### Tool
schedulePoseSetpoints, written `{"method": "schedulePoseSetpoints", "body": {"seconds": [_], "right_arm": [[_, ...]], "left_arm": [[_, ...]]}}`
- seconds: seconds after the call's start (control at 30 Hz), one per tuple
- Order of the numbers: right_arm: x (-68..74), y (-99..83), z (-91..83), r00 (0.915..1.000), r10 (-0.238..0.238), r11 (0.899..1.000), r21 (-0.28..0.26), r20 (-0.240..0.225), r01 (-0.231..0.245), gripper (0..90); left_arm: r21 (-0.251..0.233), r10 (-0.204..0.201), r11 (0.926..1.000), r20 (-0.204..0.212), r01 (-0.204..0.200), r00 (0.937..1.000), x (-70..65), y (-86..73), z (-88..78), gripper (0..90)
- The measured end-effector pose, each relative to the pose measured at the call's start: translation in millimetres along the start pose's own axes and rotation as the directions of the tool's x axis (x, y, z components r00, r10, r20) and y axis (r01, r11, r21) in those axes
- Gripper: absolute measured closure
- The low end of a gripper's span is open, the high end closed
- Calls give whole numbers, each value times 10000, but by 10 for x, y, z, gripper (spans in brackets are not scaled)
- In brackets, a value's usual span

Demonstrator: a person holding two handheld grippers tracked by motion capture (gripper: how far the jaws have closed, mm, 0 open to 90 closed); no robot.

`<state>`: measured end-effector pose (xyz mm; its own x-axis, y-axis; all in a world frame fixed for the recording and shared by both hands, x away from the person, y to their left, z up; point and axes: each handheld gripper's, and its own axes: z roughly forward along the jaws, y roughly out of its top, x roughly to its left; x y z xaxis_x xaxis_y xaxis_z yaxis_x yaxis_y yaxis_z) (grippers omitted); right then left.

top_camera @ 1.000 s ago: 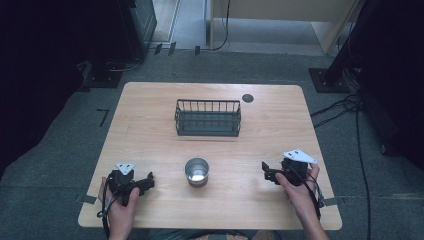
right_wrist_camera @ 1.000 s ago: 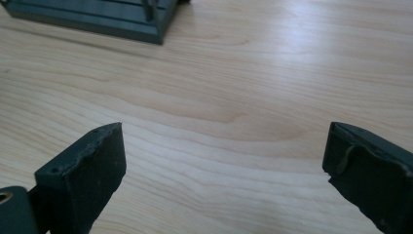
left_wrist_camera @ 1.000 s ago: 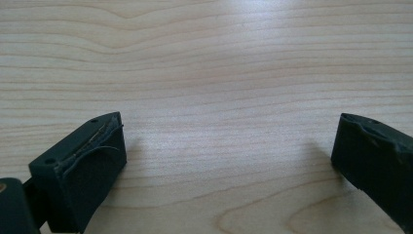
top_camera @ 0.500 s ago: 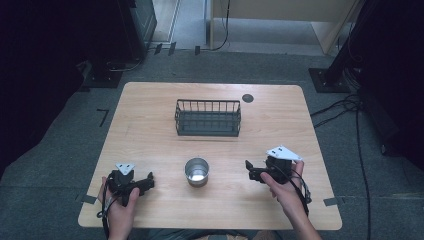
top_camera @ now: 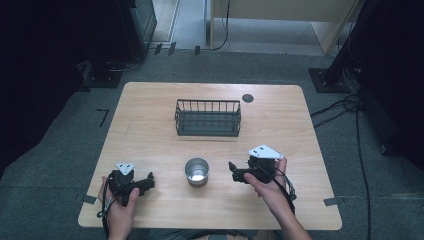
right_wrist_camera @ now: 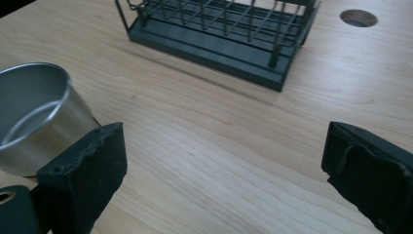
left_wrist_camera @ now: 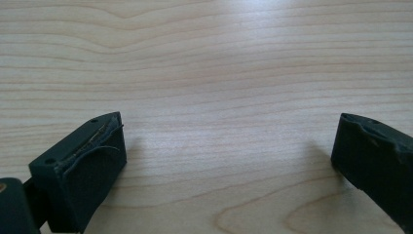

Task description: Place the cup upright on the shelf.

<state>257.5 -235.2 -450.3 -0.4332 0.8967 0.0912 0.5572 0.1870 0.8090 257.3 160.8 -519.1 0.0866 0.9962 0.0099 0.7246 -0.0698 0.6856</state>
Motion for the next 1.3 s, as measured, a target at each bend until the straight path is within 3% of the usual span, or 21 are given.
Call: {"method": "schedulePoseSetpoints", "body": {"seconds": [0.6, 0.97, 1.3], "right_arm": [[391, 106, 117, 9948, -393, 9992, 5, -938, 395, 22], [664, 130, 188, 9837, -666, 9977, -7, -1672, 674, 0], [836, 111, 277, 9777, -692, 9973, 112, -1984, 729, 0]], "left_arm": [[6, 101, 9999, 80, -101, 9999, -3, 0, 0, 0], [4, 97, 10000, 81, -97, 9999, -3, 0, 0, 0], [5, 99, 10000, 81, -99, 9999, -3, 0, 0, 0]]}}
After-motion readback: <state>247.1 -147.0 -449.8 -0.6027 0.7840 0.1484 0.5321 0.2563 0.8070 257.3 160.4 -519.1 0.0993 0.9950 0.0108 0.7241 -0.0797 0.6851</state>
